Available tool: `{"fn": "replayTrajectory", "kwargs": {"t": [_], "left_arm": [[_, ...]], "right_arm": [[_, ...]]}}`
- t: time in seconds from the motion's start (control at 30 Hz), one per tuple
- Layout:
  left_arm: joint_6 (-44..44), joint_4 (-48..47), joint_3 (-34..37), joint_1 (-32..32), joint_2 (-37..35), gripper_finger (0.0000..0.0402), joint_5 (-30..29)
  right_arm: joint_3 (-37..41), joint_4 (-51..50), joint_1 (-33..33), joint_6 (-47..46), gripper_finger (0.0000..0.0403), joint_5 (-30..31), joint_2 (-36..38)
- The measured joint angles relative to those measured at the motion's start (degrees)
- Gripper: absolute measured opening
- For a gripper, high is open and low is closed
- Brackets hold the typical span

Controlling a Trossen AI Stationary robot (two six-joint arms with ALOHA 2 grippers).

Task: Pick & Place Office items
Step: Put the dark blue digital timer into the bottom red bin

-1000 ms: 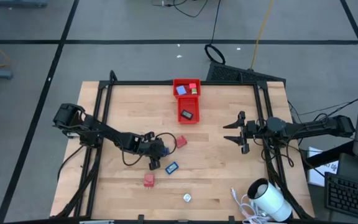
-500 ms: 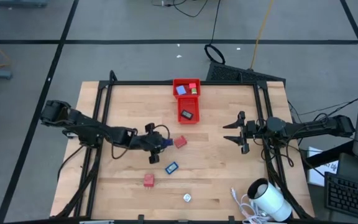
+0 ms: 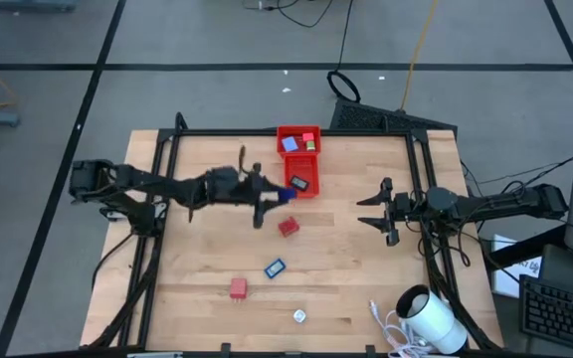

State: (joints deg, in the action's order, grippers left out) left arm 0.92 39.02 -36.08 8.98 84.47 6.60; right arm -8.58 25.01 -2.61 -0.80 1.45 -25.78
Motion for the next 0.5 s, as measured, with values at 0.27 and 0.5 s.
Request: {"fn": "replayTrajectory", "kwargs": {"t": [0.27, 0.5], "left_arm": [[6.9, 3.0, -3.5, 5.9, 3.5, 0.0157, 0.5], [1.0, -22.9, -18.5, 6.3, 7.4, 0.0157, -5.0]], "right_arm": [[0.0, 0.0, 0.0, 0.0, 0.0197, 0.0, 0.0], [0.0, -0.1, 0.0, 0.0, 0.0197, 0.0, 0.0]]}}
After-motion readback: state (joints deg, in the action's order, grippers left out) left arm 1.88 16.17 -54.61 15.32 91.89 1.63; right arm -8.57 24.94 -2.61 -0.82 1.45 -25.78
